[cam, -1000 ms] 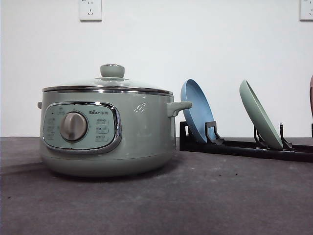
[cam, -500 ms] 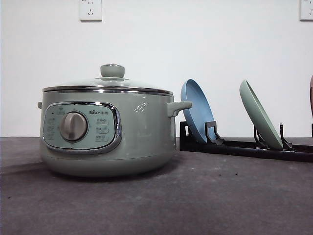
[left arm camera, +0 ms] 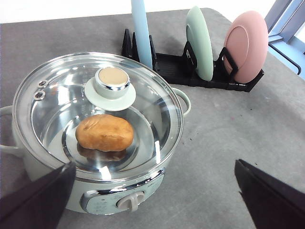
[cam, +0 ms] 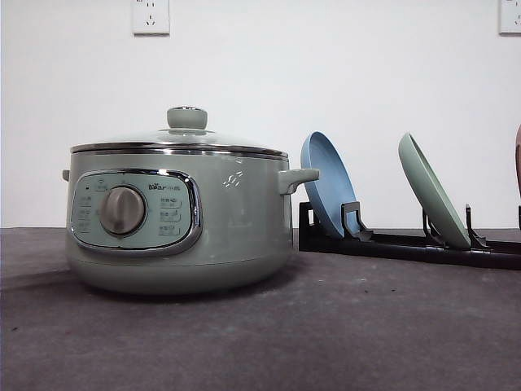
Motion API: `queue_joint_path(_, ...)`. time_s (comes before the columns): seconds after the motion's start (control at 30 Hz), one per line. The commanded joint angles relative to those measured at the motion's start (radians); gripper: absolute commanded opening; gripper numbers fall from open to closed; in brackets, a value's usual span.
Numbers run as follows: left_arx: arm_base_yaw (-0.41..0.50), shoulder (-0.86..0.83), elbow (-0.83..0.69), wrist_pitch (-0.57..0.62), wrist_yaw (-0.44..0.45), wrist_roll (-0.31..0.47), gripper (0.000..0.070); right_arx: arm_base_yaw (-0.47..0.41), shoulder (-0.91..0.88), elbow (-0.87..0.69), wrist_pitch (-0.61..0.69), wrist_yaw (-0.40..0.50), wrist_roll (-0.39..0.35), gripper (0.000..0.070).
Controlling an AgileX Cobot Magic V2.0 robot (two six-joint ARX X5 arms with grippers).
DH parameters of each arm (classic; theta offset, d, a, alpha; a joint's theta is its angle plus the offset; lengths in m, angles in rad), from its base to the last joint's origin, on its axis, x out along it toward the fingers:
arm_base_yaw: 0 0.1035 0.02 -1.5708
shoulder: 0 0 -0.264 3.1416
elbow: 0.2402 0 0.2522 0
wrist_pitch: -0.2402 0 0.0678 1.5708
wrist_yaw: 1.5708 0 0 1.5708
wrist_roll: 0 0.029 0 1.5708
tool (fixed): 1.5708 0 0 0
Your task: Transfer potato from steamer to green plate
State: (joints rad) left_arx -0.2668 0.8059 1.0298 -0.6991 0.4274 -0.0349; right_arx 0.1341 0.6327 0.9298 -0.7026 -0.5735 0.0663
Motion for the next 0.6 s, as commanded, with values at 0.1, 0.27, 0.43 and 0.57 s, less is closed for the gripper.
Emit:
queue_joint_path(0.1,-0.005,0.006,0.024,0.019,0.007,0.004,0.0700,0.003,0.026,0.016,0.034,0.001,0.064,0.0654)
queue_joint_path(0.27,-0.005,0.006,0.024,0.019,0.007,0.004,0.0700,0.003,0.129,0.056,0.048,0.030,0.087,0.0654)
queue_joint_path(0.43,-0.005,0.006,0.024,0.018,0.007,0.004,0.0700,0.003,0.294,0.150,0.048,0.099,0.091,0.0654)
queue_joint_path(0.57,-0.005,0.006,0.024,0.018,0.007,0.004,0.0700,0.000,0.450,0.251,0.040,0.213,0.129,0.0653)
